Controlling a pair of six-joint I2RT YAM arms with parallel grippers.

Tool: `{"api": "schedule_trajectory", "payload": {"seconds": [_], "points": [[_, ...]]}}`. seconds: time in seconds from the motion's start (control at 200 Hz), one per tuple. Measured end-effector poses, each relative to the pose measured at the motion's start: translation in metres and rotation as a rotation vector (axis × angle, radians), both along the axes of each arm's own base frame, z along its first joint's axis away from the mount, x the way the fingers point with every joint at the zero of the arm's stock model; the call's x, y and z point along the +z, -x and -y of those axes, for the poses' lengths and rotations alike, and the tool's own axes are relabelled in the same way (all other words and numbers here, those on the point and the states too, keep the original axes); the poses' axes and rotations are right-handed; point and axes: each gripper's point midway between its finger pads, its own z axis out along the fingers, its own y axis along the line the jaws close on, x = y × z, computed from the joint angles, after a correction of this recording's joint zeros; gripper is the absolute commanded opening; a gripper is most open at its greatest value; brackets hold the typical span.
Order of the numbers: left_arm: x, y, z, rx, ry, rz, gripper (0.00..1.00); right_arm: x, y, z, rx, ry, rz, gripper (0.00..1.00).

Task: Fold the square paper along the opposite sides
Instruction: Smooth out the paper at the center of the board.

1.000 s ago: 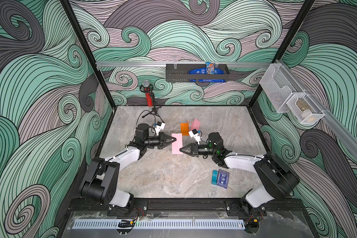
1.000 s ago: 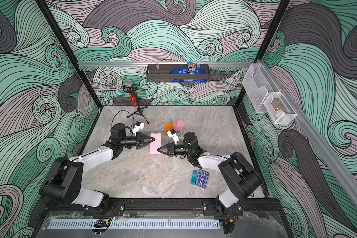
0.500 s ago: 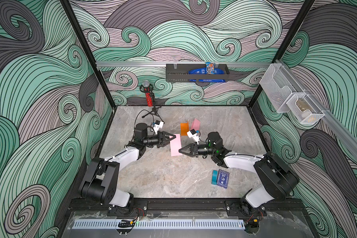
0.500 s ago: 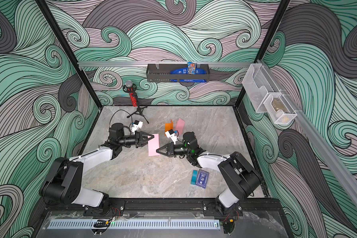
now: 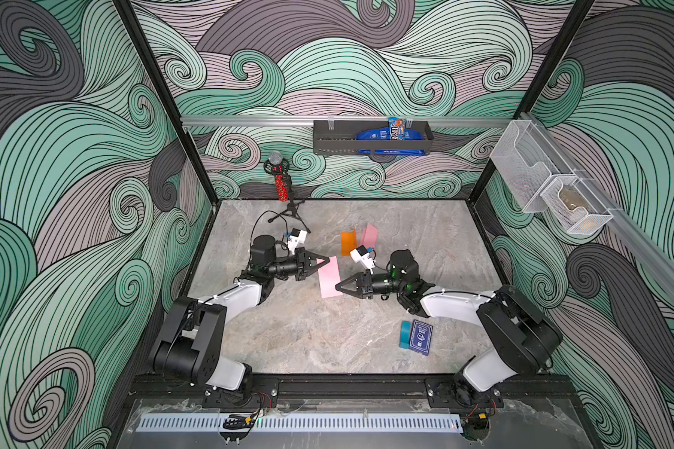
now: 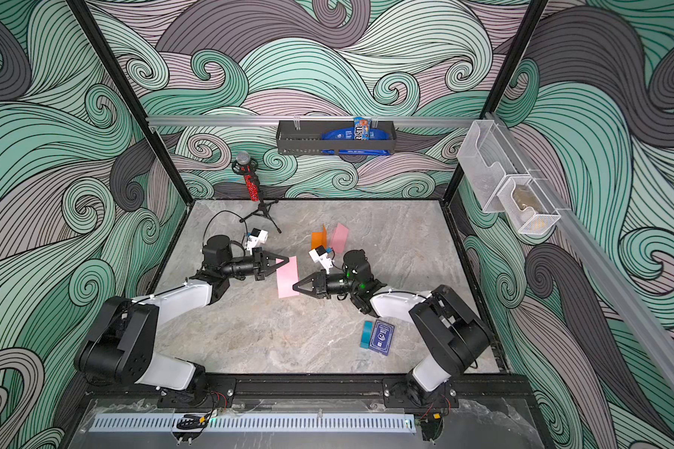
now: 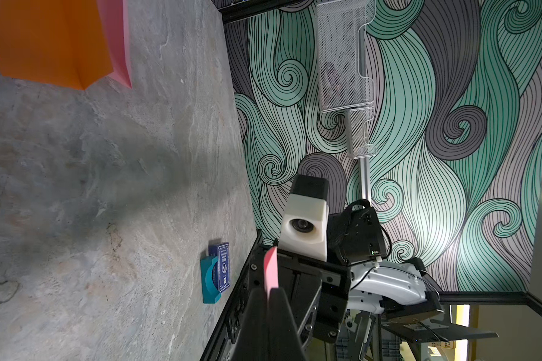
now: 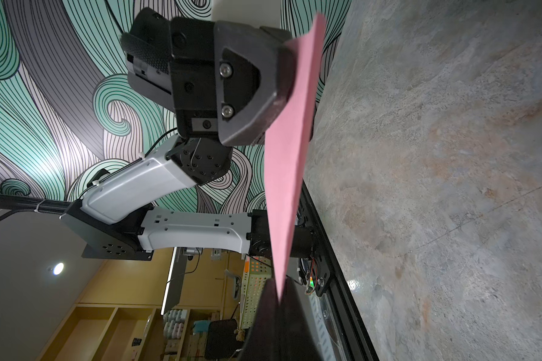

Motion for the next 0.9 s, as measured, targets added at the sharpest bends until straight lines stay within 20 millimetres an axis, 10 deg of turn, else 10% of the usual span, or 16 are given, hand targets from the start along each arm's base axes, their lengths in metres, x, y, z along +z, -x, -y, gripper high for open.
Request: {"api": "schedule_trajectory", "payload": {"seconds": [0.901], "points": [[0.0,0.0,-0.002,0.005,0.009,-0.002,0.0,-0.01,-0.003,0.001,-0.011,0.053,0.022,0.0]]}}
